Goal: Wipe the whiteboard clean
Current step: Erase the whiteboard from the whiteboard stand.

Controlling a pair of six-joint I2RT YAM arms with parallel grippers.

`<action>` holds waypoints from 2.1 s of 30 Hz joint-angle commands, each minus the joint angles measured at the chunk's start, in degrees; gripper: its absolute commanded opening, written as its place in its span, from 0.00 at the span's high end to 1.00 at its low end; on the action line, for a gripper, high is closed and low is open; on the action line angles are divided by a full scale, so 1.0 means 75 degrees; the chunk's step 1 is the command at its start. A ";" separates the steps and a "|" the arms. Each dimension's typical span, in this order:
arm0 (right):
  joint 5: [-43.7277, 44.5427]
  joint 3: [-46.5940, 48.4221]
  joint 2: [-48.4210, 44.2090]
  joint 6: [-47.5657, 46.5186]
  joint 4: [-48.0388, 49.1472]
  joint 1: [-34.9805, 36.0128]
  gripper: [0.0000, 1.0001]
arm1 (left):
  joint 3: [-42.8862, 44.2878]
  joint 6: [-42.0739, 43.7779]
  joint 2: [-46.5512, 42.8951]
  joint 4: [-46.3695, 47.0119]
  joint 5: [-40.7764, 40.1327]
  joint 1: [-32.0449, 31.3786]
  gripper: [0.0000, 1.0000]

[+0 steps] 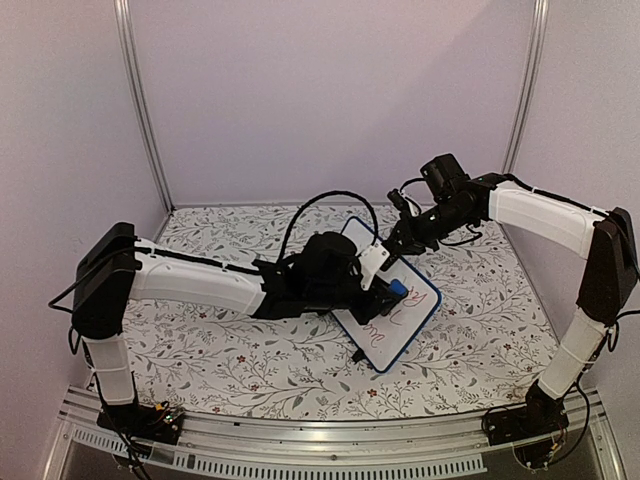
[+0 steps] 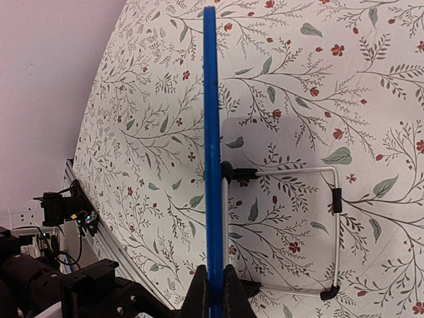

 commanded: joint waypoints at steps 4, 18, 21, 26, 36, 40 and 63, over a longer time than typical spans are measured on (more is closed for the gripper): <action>-0.0117 -0.0148 0.0083 0.0146 -0.0127 0.0245 1.00 | 0.0550 0.0126 0.0227 -0.0183 0.0082 -0.0190 1.00; -0.0163 -0.0183 0.0127 0.0152 -0.0083 0.0263 1.00 | 0.0166 -0.0066 0.0254 -0.0357 -0.0063 -0.0225 1.00; -0.0175 -0.0155 0.0150 0.0155 -0.0094 0.0278 1.00 | -0.0094 -0.0147 0.0178 -0.0299 -0.0049 -0.0197 1.00; -0.0175 -0.0113 0.0181 0.0130 -0.0131 0.0275 1.00 | -0.0330 -0.0248 0.0139 -0.0211 0.0025 -0.0159 1.00; -0.0164 -0.0078 0.0185 0.0100 -0.0167 0.0282 1.00 | 0.0050 -0.0066 0.0145 -0.0196 0.0121 -0.0099 1.00; -0.0164 -0.0066 0.0209 0.0105 -0.0162 0.0281 1.00 | 0.0410 0.0037 0.0192 -0.0220 0.0161 -0.0074 1.00; -0.0140 -0.0136 0.0177 0.0146 -0.0090 0.0296 1.00 | -0.0684 -0.0255 -0.0060 -0.0128 0.0042 -0.0067 1.00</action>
